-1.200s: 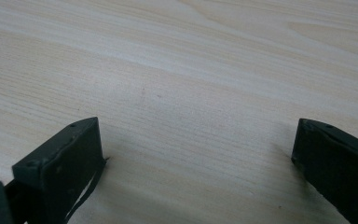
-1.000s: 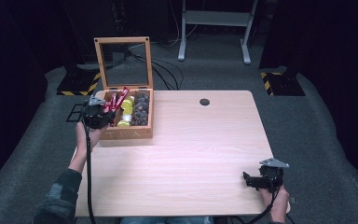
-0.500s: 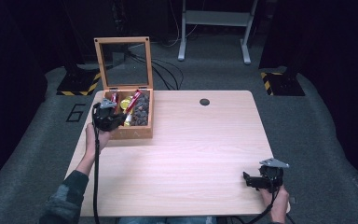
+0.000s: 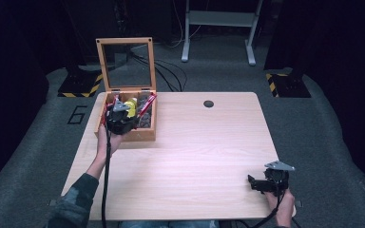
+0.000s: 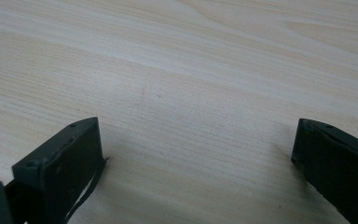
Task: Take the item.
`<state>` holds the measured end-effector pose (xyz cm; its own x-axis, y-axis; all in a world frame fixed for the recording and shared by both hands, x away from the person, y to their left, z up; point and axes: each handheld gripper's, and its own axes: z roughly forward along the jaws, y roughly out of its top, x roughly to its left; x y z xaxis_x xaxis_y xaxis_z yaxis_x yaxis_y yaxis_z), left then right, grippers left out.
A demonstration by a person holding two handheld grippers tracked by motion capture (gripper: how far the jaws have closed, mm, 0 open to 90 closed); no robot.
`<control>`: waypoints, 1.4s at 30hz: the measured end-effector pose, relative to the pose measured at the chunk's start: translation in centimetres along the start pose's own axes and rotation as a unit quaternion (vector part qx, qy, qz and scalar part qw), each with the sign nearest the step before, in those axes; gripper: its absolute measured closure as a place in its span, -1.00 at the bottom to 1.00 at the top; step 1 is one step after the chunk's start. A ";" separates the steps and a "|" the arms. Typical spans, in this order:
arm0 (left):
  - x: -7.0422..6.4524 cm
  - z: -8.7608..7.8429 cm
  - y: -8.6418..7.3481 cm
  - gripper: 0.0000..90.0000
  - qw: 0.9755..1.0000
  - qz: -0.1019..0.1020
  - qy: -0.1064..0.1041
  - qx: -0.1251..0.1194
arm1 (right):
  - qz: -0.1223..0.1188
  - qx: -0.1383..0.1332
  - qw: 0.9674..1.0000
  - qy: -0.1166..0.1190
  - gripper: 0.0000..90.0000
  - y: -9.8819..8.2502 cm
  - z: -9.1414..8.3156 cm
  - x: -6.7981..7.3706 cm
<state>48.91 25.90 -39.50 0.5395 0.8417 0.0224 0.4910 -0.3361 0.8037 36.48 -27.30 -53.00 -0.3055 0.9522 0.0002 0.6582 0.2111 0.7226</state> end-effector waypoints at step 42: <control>-6.9 5.7 1.2 0.90 0.997 0.032 -0.058 0.032 | 0.000 0.000 1.000 0.000 -0.97 0.0 0.0 0.0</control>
<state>49.62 17.26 -42.05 0.6442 0.7648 0.0003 0.4939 -0.4163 0.7634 36.46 -27.28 -52.99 -0.3048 0.9524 0.0004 0.6577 0.2102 0.7233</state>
